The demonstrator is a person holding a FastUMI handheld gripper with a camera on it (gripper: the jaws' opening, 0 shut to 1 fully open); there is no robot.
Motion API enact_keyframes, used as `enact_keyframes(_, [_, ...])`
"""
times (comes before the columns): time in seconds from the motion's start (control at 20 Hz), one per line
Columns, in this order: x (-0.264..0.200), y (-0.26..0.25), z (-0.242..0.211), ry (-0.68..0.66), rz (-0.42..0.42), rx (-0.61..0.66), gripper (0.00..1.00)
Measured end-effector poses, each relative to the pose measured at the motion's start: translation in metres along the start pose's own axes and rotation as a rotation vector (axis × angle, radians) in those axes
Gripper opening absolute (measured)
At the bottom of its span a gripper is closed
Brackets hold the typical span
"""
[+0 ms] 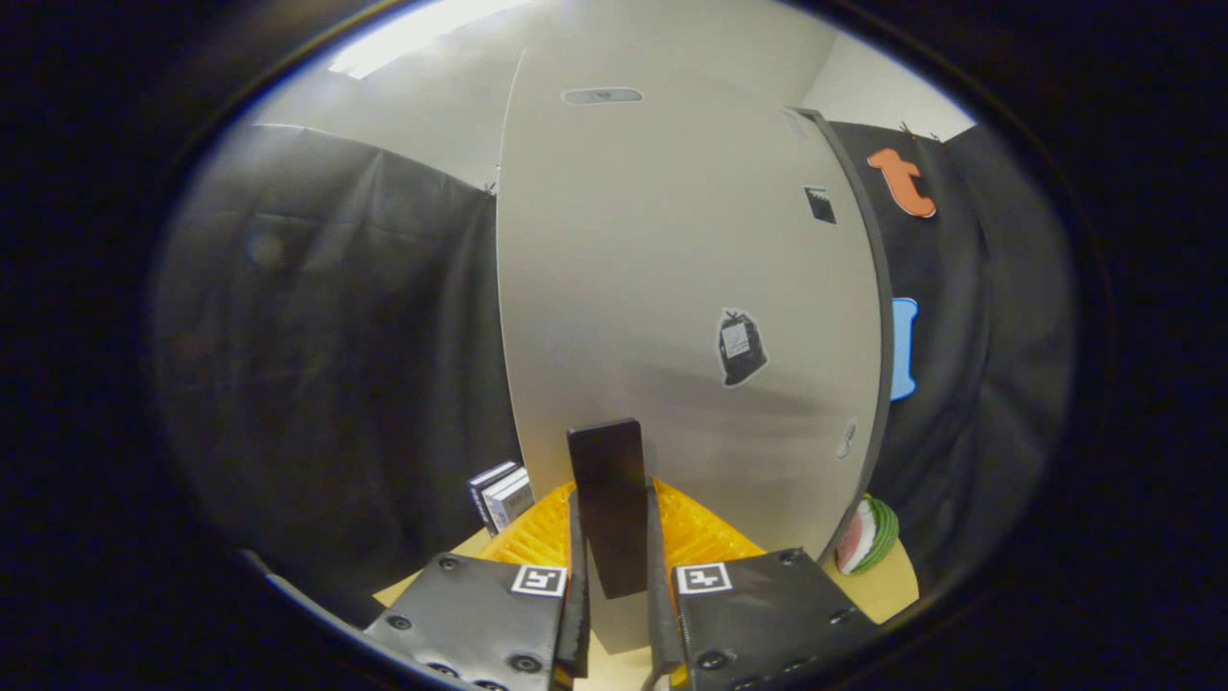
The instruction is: Open the shoe cabinet door, grab the shoes and put them into the shoe cabinet, then close the shoe cabinet door.
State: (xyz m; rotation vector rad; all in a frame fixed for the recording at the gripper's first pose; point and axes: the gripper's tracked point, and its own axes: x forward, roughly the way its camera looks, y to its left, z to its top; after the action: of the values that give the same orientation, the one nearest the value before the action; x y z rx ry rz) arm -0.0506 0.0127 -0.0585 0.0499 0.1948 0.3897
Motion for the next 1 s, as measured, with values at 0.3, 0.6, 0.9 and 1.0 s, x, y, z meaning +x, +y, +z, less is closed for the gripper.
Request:
enact_keyframes(0.3, [-0.057, -0.04, 0.002, -0.005, -0.055, 0.026, 0.27])
enact_keyframes(0.6, [-0.094, -0.08, 0.004, -0.024, -0.159, 0.001, 0.16])
enact_keyframes(0.9, [-0.109, -0.12, 0.009, -0.041, -0.267, -0.005, 0.15])
enact_keyframes(1.0, [-0.117, -0.14, 0.011, -0.045, -0.307, -0.005, 0.14])
